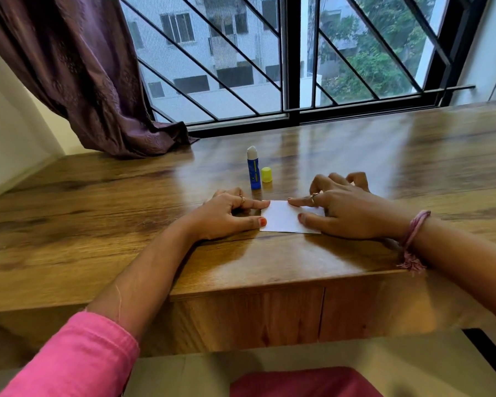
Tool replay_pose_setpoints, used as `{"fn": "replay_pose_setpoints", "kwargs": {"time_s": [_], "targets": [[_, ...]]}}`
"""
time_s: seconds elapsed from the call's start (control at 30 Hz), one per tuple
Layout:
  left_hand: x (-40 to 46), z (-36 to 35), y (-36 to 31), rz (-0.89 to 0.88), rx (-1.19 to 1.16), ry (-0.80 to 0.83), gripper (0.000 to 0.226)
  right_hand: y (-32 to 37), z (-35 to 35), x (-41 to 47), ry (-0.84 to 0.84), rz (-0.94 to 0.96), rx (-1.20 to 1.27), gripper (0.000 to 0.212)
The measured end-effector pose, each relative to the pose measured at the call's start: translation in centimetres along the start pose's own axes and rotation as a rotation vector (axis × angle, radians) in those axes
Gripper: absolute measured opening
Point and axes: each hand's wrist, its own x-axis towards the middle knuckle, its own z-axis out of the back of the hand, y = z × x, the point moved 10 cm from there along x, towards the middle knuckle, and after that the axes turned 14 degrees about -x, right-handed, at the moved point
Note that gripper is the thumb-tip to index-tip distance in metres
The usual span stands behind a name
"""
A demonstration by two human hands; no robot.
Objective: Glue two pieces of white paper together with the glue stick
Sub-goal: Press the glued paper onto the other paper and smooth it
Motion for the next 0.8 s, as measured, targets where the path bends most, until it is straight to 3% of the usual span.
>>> {"fn": "replay_pose_setpoints", "kwargs": {"time_s": [0.57, 0.7, 0.8], "targets": [[-0.1, -0.1, -0.1, 0.007, -0.004, 0.003, 0.045, -2.8, 0.3, -3.5, -0.017, -0.125, 0.175, 0.072], [-0.2, -0.1, -0.1, 0.003, -0.003, 0.005, 0.043, -4.0, 1.5, -4.1, -0.122, -0.159, 0.596, 0.049], [-0.2, -0.1, 0.0, 0.001, -0.007, 0.002, 0.042, -4.6, 2.3, -4.4, -0.244, -0.185, 0.697, 0.022]]}}
